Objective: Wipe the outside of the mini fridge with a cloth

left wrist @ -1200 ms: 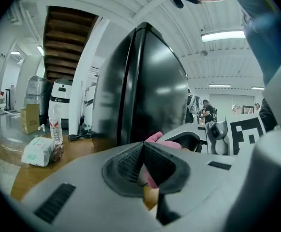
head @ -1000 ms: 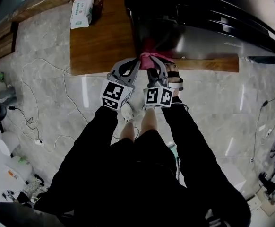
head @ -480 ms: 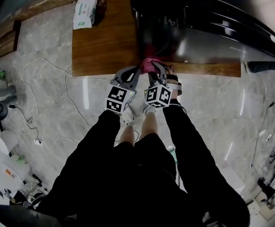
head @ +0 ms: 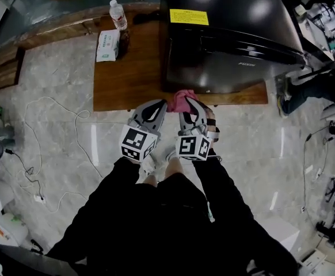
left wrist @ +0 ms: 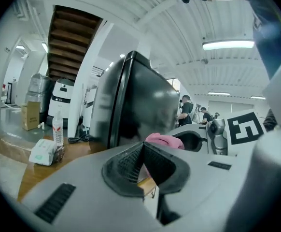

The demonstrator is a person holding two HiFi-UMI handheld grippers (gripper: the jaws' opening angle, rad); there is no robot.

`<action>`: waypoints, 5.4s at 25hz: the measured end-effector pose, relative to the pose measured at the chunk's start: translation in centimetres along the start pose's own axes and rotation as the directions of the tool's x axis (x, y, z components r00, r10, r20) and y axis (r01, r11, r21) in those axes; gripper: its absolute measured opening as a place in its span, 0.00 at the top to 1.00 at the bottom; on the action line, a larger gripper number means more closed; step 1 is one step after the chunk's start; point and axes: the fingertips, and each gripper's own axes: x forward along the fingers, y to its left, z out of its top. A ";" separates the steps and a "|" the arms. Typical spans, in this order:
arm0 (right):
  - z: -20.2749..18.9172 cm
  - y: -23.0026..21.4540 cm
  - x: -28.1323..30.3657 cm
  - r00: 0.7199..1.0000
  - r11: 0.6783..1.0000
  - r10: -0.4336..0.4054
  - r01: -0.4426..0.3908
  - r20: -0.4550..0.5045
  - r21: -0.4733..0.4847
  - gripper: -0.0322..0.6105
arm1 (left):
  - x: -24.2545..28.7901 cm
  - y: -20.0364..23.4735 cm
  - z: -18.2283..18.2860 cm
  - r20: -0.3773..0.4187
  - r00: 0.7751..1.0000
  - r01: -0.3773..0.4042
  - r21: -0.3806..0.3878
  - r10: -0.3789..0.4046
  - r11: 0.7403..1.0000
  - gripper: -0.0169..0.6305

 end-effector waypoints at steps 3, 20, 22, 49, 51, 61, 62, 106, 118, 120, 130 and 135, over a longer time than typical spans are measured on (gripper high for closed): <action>2.9 -2.7 -3.8 0.997 0.997 -0.080 0.080 0.007 0.014 0.83 | -1.3 -2.6 4.3 0.052 0.997 0.058 0.036 -0.060 0.998 0.96; 1.6 -23.7 -16.4 0.916 0.916 -0.401 0.400 0.031 0.031 0.83 | 6.4 -19.4 18.4 0.168 0.945 0.238 0.232 -0.280 0.943 0.96; 0.5 -26.7 -16.5 0.915 0.916 -0.401 0.401 0.052 0.020 0.83 | 8.8 -20.8 19.6 0.184 0.946 0.223 0.222 -0.266 0.949 0.96; -15.2 -29.7 -7.2 0.959 0.976 -0.129 0.167 0.253 -0.137 0.83 | 25.0 -21.2 9.5 0.105 0.994 -0.051 0.073 0.043 0.996 0.96; -17.3 -28.0 -6.0 0.968 0.978 -0.095 0.134 0.234 -0.157 0.83 | 25.9 -20.6 7.0 0.073 0.996 -0.056 0.060 0.051 0.997 0.96; -27.0 -18.9 -0.4 0.983 0.956 0.124 -0.083 0.134 -0.281 0.84 | 29.1 -16.4 -5.3 -0.105 0.991 -0.087 0.013 0.088 0.996 0.96; -28.0 -18.0 0.1 0.982 0.952 0.146 -0.106 0.121 -0.288 0.84 | 29.5 -16.1 -6.5 -0.126 0.988 -0.090 0.007 0.090 0.996 0.96; 10.0 -37.7 -18.1 0.811 0.944 0.326 -0.309 0.486 -0.117 0.83 | 11.5 -21.3 33.7 0.216 0.970 -0.152 0.170 0.114 0.974 0.96; 24.9 -43.6 -1.6 0.785 0.846 0.517 -0.529 0.342 -0.063 0.83 | 11.5 -3.7 46.0 0.269 0.951 -0.213 0.224 0.149 0.951 0.96; 26.4 -43.8 2.2 0.789 0.834 0.533 -0.550 0.306 -0.033 0.83 | 12.0 -0.2 46.6 0.249 0.956 -0.215 0.223 0.158 0.951 0.96; 26.9 -41.7 21.0 0.794 0.784 0.591 -0.607 0.140 0.133 0.83 | 16.5 12.8 44.6 0.151 0.978 -0.170 0.181 0.144 0.969 0.96; 25.7 -40.0 26.8 0.791 0.774 0.609 -0.609 0.061 0.174 0.83 | 18.0 17.0 43.0 0.117 0.986 -0.139 0.144 0.123 0.980 0.96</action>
